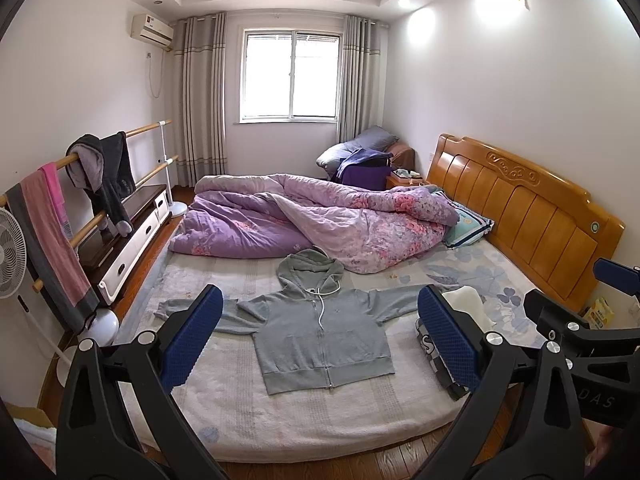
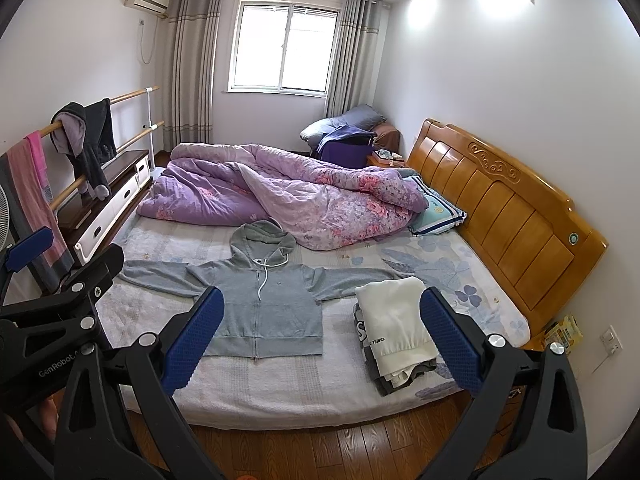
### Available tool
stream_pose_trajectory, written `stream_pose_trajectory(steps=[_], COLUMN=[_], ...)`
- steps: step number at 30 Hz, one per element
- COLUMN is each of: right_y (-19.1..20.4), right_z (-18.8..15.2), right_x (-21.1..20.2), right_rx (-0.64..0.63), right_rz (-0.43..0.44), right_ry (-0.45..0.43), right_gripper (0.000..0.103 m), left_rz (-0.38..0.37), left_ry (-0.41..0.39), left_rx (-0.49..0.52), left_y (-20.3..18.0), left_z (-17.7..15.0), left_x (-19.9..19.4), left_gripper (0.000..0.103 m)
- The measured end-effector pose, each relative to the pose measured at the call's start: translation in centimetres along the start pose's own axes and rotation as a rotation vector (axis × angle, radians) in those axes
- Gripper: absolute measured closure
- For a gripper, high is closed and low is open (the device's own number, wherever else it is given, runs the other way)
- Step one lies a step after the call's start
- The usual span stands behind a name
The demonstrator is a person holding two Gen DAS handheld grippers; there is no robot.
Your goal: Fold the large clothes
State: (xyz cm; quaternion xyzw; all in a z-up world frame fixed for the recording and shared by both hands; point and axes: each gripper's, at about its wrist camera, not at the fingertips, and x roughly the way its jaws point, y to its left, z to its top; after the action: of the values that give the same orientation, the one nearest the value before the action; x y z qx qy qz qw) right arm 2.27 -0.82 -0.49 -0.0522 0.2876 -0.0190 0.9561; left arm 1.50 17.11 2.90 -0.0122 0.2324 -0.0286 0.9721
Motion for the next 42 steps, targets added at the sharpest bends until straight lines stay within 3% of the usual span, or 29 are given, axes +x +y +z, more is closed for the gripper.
stream_pose_trajectory(steps=[42], right_y=[0.2], right_z=[-0.4], right_x=[0.5], right_rx=[-0.002], right_rz=[0.003], right_ry=[0.014], right_gripper=[0.008], left_rz=[0.017], left_ry=[0.009], left_rx=[-0.011], left_y=[0.5], left_z=[-1.3], left_x=[0.0], left_gripper=[0.005])
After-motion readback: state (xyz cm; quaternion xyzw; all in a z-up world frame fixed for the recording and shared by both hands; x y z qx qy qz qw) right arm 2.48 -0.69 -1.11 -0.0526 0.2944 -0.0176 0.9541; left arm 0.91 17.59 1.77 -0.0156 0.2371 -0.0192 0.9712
